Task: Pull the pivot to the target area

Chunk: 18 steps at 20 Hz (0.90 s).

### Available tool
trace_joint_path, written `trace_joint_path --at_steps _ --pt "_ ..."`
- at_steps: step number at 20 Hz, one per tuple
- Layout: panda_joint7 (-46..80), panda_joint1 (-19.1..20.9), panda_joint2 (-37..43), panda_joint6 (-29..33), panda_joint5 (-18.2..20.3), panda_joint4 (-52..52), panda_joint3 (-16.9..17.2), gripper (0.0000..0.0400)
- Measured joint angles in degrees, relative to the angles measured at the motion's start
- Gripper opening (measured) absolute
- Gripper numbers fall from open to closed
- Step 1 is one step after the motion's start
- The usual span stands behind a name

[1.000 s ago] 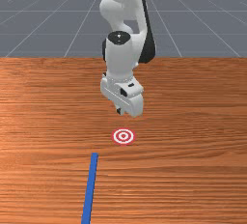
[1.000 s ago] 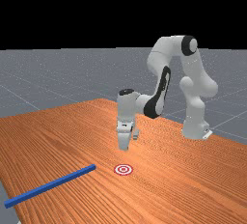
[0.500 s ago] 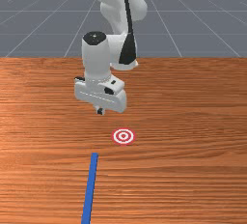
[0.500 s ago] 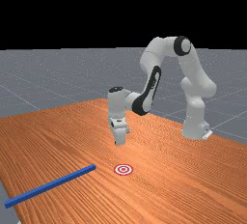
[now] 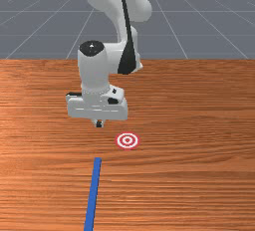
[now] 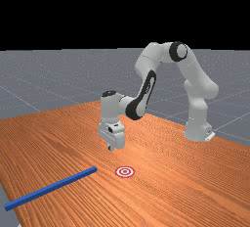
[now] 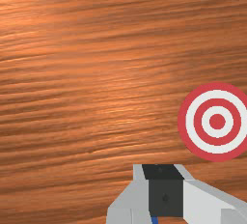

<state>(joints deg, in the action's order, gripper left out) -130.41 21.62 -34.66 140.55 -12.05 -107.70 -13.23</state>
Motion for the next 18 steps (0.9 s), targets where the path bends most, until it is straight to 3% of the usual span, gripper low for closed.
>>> trace_joint_path --at_steps 2,8,9,10,11,12,13,14,16,17,18 --pt "-4.0 0.1 -0.8 -2.5 -0.6 3.2 -0.7 0.0" --pt "-17.0 -2.1 -14.7 -13.8 -3.0 28.0 -2.5 0.0" --pt "-7.6 -3.6 -15.6 -14.5 -1.3 30.2 -0.7 0.0" --pt "-19.7 -2.9 -17.9 -16.5 -3.3 34.1 -2.6 0.0" --pt "-16.9 -3.9 -19.9 -18.2 -2.7 38.0 -1.9 0.0" --pt "-25.5 -4.5 -23.4 -21.1 -3.7 44.4 -2.8 0.0" --pt "-29.4 -6.9 -30.1 -26.8 -3.2 57.6 -2.0 0.0" --pt "-1.0 -8.5 -30.5 -26.9 0.7 58.4 1.8 0.0" --pt "-1.0 -8.6 -30.6 -26.9 0.7 58.4 1.8 0.0" --pt "-14.5 -7.8 -30.6 -26.9 -1.4 58.0 -0.2 0.0" --pt "-11.7 -8.1 -30.5 -26.8 -1.0 57.8 0.1 0.0"
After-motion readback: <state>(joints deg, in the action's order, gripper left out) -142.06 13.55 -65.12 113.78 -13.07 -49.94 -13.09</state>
